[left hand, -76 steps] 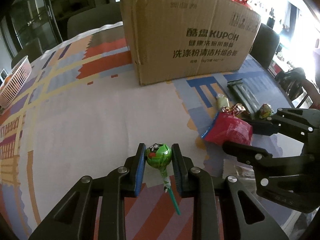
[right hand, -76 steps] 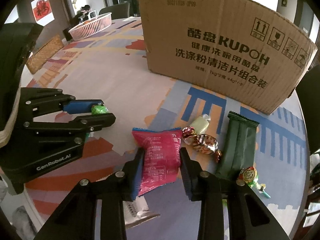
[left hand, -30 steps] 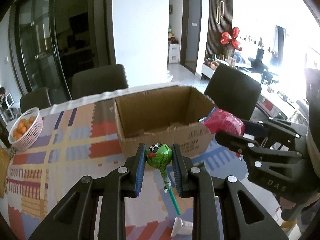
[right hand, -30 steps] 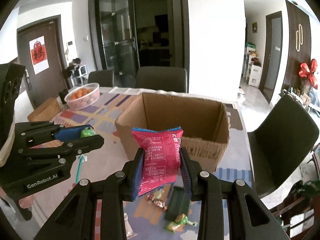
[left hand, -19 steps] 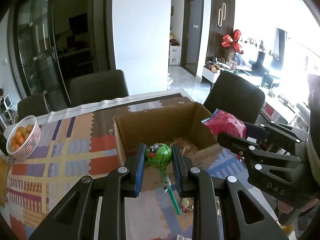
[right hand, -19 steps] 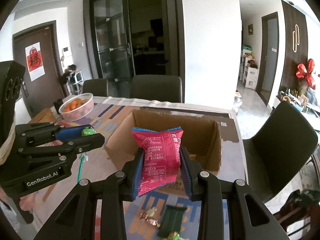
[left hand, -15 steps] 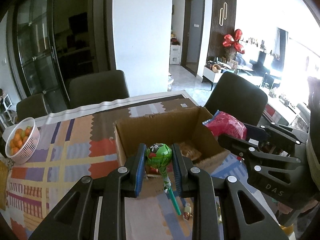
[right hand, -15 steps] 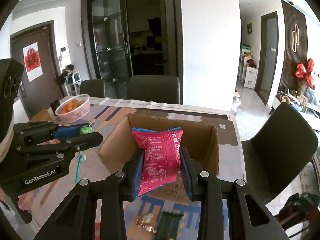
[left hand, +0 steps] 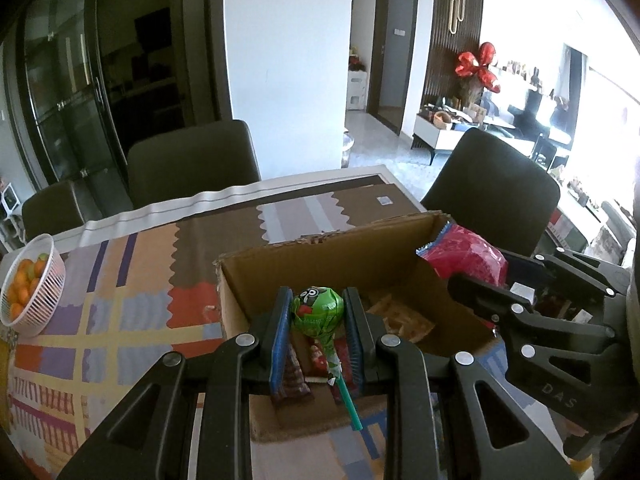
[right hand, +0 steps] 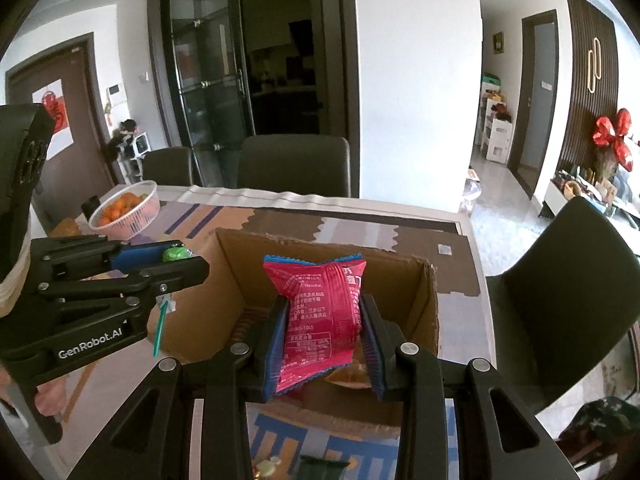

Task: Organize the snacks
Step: 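Carry the lollipop and pink packet into the cardboard box and open both tools, then withdraw both tools from the box and move them toward the remaining snacks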

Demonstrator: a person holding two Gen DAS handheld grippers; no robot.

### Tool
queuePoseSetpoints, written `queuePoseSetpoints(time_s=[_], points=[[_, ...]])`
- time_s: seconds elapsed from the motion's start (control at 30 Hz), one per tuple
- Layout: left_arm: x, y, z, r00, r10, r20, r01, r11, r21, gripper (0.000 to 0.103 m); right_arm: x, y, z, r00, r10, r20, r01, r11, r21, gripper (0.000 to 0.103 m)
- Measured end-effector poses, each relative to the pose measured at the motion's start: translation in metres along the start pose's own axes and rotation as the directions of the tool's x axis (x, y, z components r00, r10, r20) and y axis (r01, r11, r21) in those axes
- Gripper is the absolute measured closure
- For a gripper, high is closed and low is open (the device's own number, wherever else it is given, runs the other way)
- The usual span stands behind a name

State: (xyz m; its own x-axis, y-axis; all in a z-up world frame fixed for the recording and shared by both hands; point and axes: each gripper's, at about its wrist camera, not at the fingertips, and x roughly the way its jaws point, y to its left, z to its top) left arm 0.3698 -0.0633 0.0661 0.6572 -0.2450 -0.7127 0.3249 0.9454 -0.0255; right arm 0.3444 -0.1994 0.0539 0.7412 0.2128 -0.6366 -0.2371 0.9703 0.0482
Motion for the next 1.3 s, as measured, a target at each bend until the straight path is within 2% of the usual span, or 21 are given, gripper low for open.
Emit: queuePoseSetpoints(time_s=[0.1,0.13,0.17,0.2,0.37,0.73,1.0,1.3], points=[[0.008,-0.002,-0.001,1.000,0.020,-0.005,-0.020,1.000,0.017,0.071,0.009,0.000,-0.002,1.000,-0.005,-0.013,0.005,1.000,-0.001,0.067],[0.008,-0.001,-0.002,1.000,0.027,-0.004,-0.027,0.999,0.021,0.059,0.011,-0.001,-0.003,1.000,-0.010,-0.013,0.010,1.000,0.000,0.065],[0.007,-0.002,-0.004,0.999,0.038,0.003,-0.038,0.999,0.020,0.049,0.012,-0.002,-0.004,1.000,-0.013,-0.012,0.013,1.000,0.000,0.057],[0.004,-0.002,-0.006,0.999,0.047,0.014,-0.047,0.999,0.017,0.047,0.012,-0.002,-0.005,1.000,-0.020,-0.014,0.020,1.000,0.002,0.049],[-0.017,-0.005,-0.017,0.996,0.080,0.045,-0.081,0.996,0.027,0.043,0.001,0.000,-0.013,0.999,-0.043,-0.001,0.043,0.999,-0.002,0.046],[-0.082,-0.024,-0.060,0.990,0.075,0.115,-0.080,0.996,0.035,0.033,-0.064,0.019,-0.042,0.996,-0.051,0.070,0.053,0.998,-0.024,0.046],[-0.110,-0.035,-0.094,0.992,0.062,0.106,-0.065,0.997,0.030,0.030,-0.100,0.031,-0.069,0.994,-0.062,0.093,0.065,0.998,-0.028,0.046],[-0.123,-0.045,-0.139,0.995,0.057,0.081,-0.060,0.998,0.035,0.028,-0.114,0.042,-0.106,0.996,-0.068,0.062,0.070,0.997,-0.033,0.046]])
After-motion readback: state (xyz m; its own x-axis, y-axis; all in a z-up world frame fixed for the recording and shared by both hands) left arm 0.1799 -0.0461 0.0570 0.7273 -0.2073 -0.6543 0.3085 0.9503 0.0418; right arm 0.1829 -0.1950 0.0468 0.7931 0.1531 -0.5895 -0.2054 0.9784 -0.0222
